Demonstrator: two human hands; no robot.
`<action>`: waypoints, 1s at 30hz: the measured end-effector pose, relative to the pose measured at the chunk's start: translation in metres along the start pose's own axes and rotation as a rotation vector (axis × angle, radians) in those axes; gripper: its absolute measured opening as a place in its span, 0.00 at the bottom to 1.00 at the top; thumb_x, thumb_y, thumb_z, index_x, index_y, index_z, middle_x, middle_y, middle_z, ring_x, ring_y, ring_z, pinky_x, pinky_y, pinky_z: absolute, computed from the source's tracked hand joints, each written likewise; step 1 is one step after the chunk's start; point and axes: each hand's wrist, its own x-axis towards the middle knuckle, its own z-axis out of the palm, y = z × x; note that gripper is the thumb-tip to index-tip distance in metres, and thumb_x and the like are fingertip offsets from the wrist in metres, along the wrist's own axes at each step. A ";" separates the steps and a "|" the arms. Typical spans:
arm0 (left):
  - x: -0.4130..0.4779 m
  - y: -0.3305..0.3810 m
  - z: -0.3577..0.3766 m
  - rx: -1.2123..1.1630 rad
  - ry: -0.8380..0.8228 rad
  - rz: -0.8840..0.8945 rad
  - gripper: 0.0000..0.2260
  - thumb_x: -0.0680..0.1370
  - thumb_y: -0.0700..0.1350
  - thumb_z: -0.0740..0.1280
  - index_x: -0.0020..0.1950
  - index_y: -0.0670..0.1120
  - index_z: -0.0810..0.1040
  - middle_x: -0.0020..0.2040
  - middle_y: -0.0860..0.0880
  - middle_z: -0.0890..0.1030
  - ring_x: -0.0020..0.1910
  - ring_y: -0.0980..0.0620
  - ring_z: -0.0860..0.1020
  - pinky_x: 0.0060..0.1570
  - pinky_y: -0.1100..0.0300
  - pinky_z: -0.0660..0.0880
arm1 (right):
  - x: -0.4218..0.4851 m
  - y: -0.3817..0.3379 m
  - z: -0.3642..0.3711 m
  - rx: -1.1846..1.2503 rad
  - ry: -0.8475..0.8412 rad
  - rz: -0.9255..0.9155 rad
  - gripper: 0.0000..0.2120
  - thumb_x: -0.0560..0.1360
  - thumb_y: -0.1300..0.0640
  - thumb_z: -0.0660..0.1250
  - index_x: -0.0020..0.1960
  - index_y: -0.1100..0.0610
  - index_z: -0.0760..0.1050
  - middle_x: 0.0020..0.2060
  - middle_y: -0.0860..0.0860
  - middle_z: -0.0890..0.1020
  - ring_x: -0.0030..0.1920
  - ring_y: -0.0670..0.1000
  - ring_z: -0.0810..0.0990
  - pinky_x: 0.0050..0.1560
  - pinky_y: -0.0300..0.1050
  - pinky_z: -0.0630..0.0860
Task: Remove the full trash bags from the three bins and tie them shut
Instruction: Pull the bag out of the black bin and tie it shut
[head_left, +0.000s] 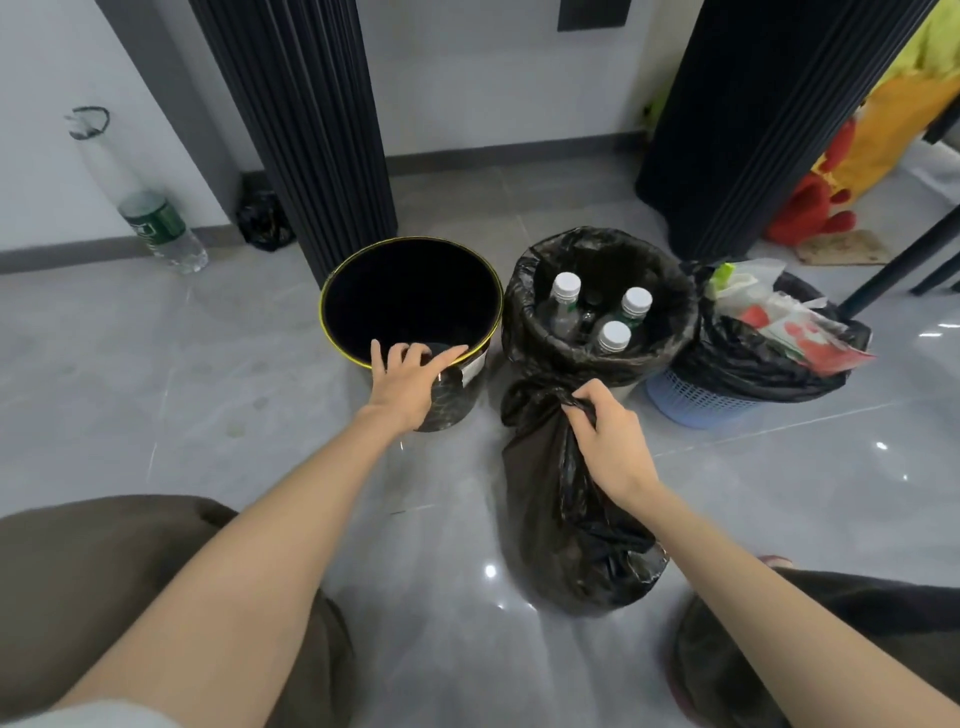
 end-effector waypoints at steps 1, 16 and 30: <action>0.004 0.000 -0.002 -0.010 -0.025 -0.015 0.41 0.73 0.29 0.57 0.75 0.64 0.49 0.73 0.46 0.59 0.74 0.42 0.51 0.71 0.39 0.34 | 0.001 0.000 0.000 0.011 -0.004 0.002 0.05 0.80 0.56 0.59 0.46 0.55 0.68 0.26 0.50 0.69 0.28 0.48 0.63 0.30 0.44 0.61; -0.087 0.059 -0.021 -1.064 -0.314 -0.544 0.42 0.71 0.74 0.42 0.70 0.46 0.69 0.68 0.45 0.71 0.68 0.42 0.67 0.70 0.48 0.61 | -0.031 -0.033 -0.008 -0.025 -0.263 -0.106 0.07 0.79 0.55 0.60 0.43 0.56 0.67 0.35 0.58 0.74 0.34 0.49 0.67 0.37 0.45 0.63; -0.133 0.027 -0.006 -1.389 0.171 -0.638 0.06 0.81 0.44 0.57 0.46 0.45 0.69 0.39 0.48 0.72 0.39 0.51 0.71 0.44 0.54 0.70 | -0.060 -0.039 -0.006 -0.152 -0.379 -0.028 0.16 0.74 0.47 0.68 0.56 0.55 0.72 0.48 0.52 0.80 0.49 0.53 0.78 0.50 0.45 0.72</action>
